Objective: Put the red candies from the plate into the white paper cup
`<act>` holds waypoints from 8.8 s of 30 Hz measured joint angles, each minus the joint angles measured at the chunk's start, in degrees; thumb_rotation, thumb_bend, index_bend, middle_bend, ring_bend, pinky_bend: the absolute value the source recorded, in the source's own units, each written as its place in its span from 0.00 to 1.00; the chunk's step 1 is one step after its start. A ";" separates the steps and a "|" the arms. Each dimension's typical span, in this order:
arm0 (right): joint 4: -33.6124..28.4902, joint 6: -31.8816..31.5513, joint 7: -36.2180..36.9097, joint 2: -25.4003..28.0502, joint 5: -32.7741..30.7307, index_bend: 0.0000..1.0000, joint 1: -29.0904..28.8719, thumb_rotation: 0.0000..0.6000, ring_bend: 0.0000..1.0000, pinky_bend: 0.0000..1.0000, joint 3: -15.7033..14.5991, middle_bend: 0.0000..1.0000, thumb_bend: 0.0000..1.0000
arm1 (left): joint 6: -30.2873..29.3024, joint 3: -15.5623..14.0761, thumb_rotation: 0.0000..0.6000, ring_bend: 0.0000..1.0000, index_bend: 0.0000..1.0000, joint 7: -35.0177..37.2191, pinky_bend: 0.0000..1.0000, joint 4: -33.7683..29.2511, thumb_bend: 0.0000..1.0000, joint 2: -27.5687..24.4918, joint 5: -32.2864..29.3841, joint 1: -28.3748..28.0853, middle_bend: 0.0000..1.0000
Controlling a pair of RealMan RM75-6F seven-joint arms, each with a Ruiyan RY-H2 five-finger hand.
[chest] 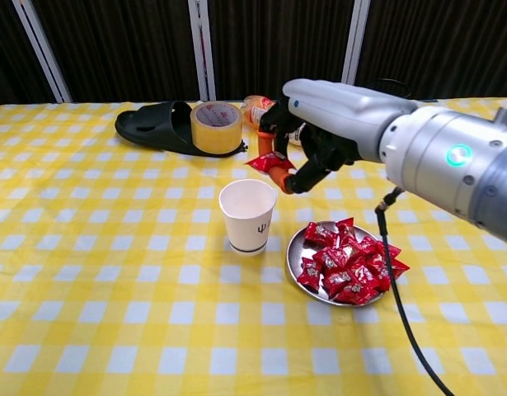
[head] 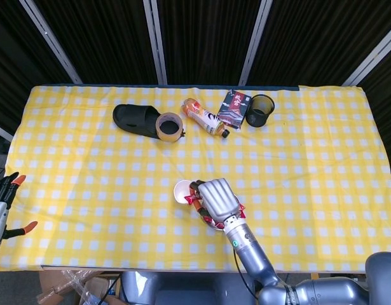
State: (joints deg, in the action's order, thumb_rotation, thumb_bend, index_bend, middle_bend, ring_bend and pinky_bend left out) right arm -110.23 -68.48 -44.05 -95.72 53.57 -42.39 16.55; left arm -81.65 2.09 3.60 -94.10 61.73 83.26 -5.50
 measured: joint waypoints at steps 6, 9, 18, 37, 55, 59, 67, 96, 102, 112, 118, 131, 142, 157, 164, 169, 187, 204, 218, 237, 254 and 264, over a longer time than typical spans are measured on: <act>5.09 1.48 -1.05 -3.30 -4.04 0.62 -4.11 1.00 0.74 0.83 2.66 0.54 0.58 | 1.27 0.09 1.00 0.00 0.00 0.93 0.00 -0.63 0.04 -0.64 -1.07 -0.25 0.00; 7.94 2.06 -0.90 -4.68 -5.57 0.62 -5.64 1.00 0.74 0.83 3.55 0.54 0.58 | 1.78 0.06 1.00 0.00 0.00 1.41 0.00 -0.84 0.03 -0.95 -1.28 -0.38 0.00; 13.66 2.42 0.55 -7.37 -7.51 0.62 -7.96 1.00 0.74 0.83 3.13 0.54 0.58 | 2.24 0.07 1.00 0.00 0.00 2.36 0.00 -1.37 0.03 -1.51 -1.41 -0.55 0.00; 15.38 0.76 0.95 -8.37 -7.01 0.51 -8.97 1.00 0.74 0.83 1.10 0.52 0.58 | 2.04 0.30 1.00 0.00 0.00 2.53 0.00 -1.49 0.03 -1.56 -1.69 -0.54 0.00; 12.52 -1.66 -0.09 -7.34 -6.60 0.31 -8.20 1.00 0.74 0.83 -0.79 0.47 0.52 | 1.71 0.37 1.00 0.00 0.00 2.33 0.00 -1.65 0.03 -1.51 -1.72 -0.43 0.00; 12.25 -2.04 -0.41 -7.38 -6.64 0.31 -8.09 1.00 0.74 0.83 -1.05 0.46 0.52 | 1.69 0.39 1.00 0.00 0.00 2.19 0.00 -1.68 0.03 -1.49 -1.79 -0.42 0.00; 9.13 -3.72 -1.49 -5.47 -5.77 0.31 -7.43 1.00 0.74 0.83 -1.49 0.41 0.51 | 1.66 0.47 1.00 0.00 0.00 2.31 0.00 -1.53 0.03 -1.51 -1.93 -0.39 0.00; -2.11 -10.28 -6.22 1.87 -5.85 0.17 3.14 1.00 0.77 0.83 -15.44 0.21 0.33 | -2.51 0.49 1.00 0.00 0.00 0.48 0.00 -0.54 0.04 -0.03 0.65 0.76 0.00; -1.50 -9.95 -6.58 1.58 -5.65 0.14 3.59 1.00 0.77 0.83 -15.54 0.19 0.33 | -2.35 0.56 1.00 0.00 0.00 0.17 0.00 -0.56 0.04 0.05 0.44 0.73 0.00; -0.82 -8.51 -6.50 0.37 -6.14 0.10 4.17 1.00 0.77 0.83 -15.61 0.18 0.32 | -2.11 0.63 1.00 0.00 0.00 0.17 0.00 -0.59 0.04 0.02 0.18 0.70 0.00; 0.64 -7.92 -6.58 -0.61 -6.95 0.10 4.43 1.00 0.77 0.83 -15.42 0.18 0.31 | -2.10 0.61 1.00 0.00 0.00 0.34 0.00 -0.64 0.04 -0.08 0.25 0.72 0.00; 4.63 -6.38 -4.31 -2.38 -6.77 0.14 5.00 1.00 0.77 0.83 -13.64 0.18 0.31 | -1.99 0.68 1.00 0.00 0.00 0.33 0.00 -0.62 0.04 -0.08 0.13 0.71 0.00; 5.53 -4.84 -4.63 -2.91 -7.34 0.22 4.90 1.00 0.77 0.83 -13.35 0.18 0.32 | -1.79 0.70 1.00 0.00 0.00 0.11 0.00 -0.81 0.04 -0.12 -0.15 0.71 0.00; 7.45 -3.71 -3.95 -3.91 -7.21 0.42 4.69 1.00 0.78 0.83 -12.46 0.35 0.46 | -1.63 0.76 1.00 0.00 0.00 0.24 0.00 -0.85 0.04 -0.17 -0.31 0.69 0.00; 7.36 -3.30 -4.40 -3.80 -7.73 0.32 4.61 1.00 0.78 0.83 -12.47 0.33 0.46 | -1.62 0.78 1.00 0.00 0.00 0.35 0.00 -0.89 0.04 -0.21 -0.32 0.70 0.00; 7.29 -3.46 -4.55 -3.66 -7.61 0.22 4.71 1.00 0.78 0.83 -12.59 0.28 0.46 | -1.60 0.81 1.00 0.00 0.00 0.41 0.00 -0.95 0.04 -0.25 -0.38 0.70 0.00; 9.65 -2.51 -4.60 -3.68 -9.82 0.35 5.09 1.00 0.79 0.83 -12.64 0.35 0.46 | -1.46 0.82 1.00 0.00 0.00 0.54 0.00 -1.16 0.04 -0.37 -0.56 0.73 0.00; 10.68 -2.26 -2.89 -4.37 -7.16 0.57 5.61 1.00 0.82 0.83 -13.24 0.55 0.51 | -1.31 0.83 1.00 0.00 0.00 0.73 0.00 -1.32 0.04 -0.49 -0.66 0.72 0.00; 7.28 -3.49 -1.28 -2.64 -2.85 0.58 6.15 1.00 0.82 0.83 -12.43 0.56 0.52 | -1.27 0.87 1.00 0.00 0.00 0.83 0.00 -1.41 0.04 -0.51 -0.72 0.71 0.00; 1.59 -5.67 -0.45 0.80 1.06 0.58 5.95 1.00 0.82 0.83 -8.85 0.56 0.52 | -1.24 0.87 1.00 0.00 0.00 0.94 0.00 -1.53 0.04 -0.57 -0.71 0.72 0.00; 0.94 -3.35 -4.23 -2.28 -5.70 0.58 -2.57 1.00 0.82 0.83 0.96 0.56 0.52 | 0.90 1.16 1.00 0.00 0.00 2.13 0.00 -1.97 0.04 -1.34 -2.62 0.21 0.00; 9.02 -1.51 -5.10 -7.29 -10.41 0.58 -7.26 1.00 0.82 0.83 2.92 0.56 0.52 | 1.44 1.43 1.00 0.00 0.00 3.62 0.00 -2.12 0.04 -1.95 -2.93 -0.09 0.00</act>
State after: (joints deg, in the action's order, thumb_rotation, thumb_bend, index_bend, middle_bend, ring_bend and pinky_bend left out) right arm -101.21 -69.98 -49.15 -103.01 43.17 -49.64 19.47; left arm -80.21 3.52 7.22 -96.22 59.78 80.33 -5.58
